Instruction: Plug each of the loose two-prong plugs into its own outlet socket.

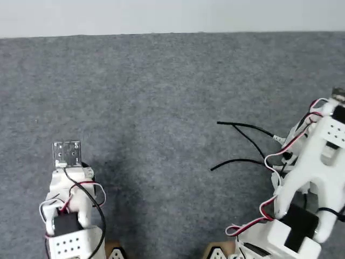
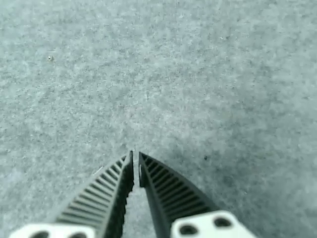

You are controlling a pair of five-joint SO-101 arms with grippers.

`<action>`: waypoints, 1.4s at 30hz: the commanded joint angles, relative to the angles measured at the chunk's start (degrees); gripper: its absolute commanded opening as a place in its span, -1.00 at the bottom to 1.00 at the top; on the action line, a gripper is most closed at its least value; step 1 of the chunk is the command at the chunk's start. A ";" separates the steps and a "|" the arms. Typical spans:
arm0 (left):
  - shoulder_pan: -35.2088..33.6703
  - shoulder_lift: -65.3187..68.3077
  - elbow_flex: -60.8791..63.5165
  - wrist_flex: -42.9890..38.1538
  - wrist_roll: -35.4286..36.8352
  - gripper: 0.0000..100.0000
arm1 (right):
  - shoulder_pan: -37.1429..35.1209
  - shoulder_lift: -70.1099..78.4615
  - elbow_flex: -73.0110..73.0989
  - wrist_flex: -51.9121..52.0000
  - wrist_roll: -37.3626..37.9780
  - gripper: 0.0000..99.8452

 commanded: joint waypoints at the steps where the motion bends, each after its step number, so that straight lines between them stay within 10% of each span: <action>1: 0.44 -12.13 0.22 9.05 -0.62 -0.97 | -1.89 -2.15 -1.14 4.18 -1.14 -0.98; 21: 4.13 -13.01 1.36 19.34 -0.70 -0.97 | -18.33 -62.90 68.92 -21.41 5.80 -0.98; 33: 3.87 -13.01 1.36 20.40 -0.62 -0.97 | -20.26 -100.62 88.70 -16.84 5.71 -0.98; 42: 3.78 -13.01 1.36 20.40 -0.62 -0.97 | -20.35 -97.71 88.62 -18.33 5.80 -0.98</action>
